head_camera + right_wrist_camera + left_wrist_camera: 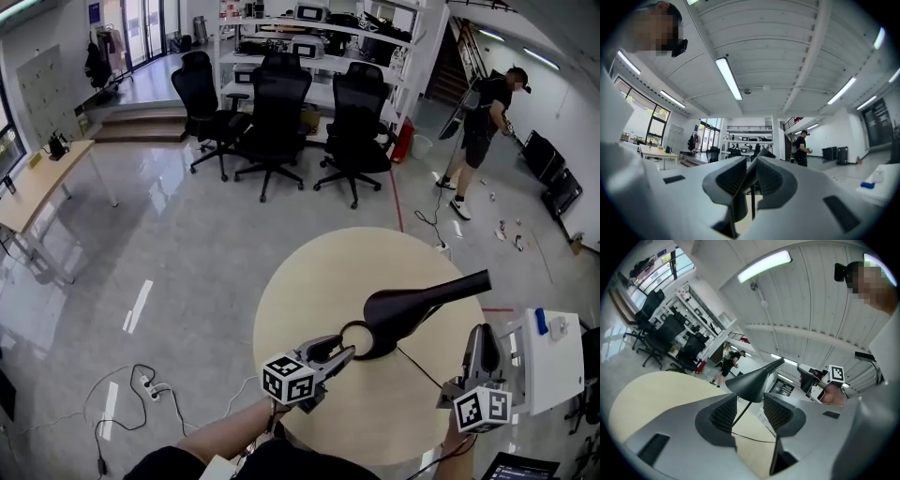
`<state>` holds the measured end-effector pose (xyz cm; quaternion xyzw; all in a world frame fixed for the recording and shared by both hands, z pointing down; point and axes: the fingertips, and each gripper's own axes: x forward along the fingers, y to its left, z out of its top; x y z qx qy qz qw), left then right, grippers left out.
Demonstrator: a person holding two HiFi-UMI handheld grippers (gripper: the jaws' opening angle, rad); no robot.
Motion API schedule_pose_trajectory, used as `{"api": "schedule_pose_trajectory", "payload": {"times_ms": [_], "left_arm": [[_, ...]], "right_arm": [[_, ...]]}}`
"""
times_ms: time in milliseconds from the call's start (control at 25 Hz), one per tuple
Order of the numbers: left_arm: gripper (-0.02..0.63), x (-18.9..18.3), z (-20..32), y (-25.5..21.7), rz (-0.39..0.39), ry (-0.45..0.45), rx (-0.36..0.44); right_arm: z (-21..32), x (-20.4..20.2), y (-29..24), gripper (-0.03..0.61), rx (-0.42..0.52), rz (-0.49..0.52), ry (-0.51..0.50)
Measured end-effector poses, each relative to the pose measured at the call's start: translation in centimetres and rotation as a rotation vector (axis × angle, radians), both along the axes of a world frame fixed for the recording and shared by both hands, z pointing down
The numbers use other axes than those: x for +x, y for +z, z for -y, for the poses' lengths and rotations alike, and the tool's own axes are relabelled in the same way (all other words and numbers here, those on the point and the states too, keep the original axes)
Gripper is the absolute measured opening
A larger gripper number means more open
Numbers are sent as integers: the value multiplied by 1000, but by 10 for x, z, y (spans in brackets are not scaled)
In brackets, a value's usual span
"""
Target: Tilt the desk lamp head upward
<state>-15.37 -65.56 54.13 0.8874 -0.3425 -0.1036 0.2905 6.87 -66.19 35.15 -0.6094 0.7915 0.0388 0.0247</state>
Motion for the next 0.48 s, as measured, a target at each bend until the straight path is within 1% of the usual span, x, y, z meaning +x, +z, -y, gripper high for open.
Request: {"api": "schedule_pose_trajectory", "payload": {"times_ms": [120,200,360,480], "left_arm": [[176,9,16,-5,-9,5,-10],[204,15,25,-4,-24,8,-35],[232,23,38,6,-91,-3,-127],[258,24,45,19,-155,-19,-189]], "right_arm": [[16,-1,-21,66,44,2,-18],[25,-1,-35,80,73,-8,-23],[39,3,-53,112,114,-13,-47],[49,1,-48,144,101,-30,-81]]}}
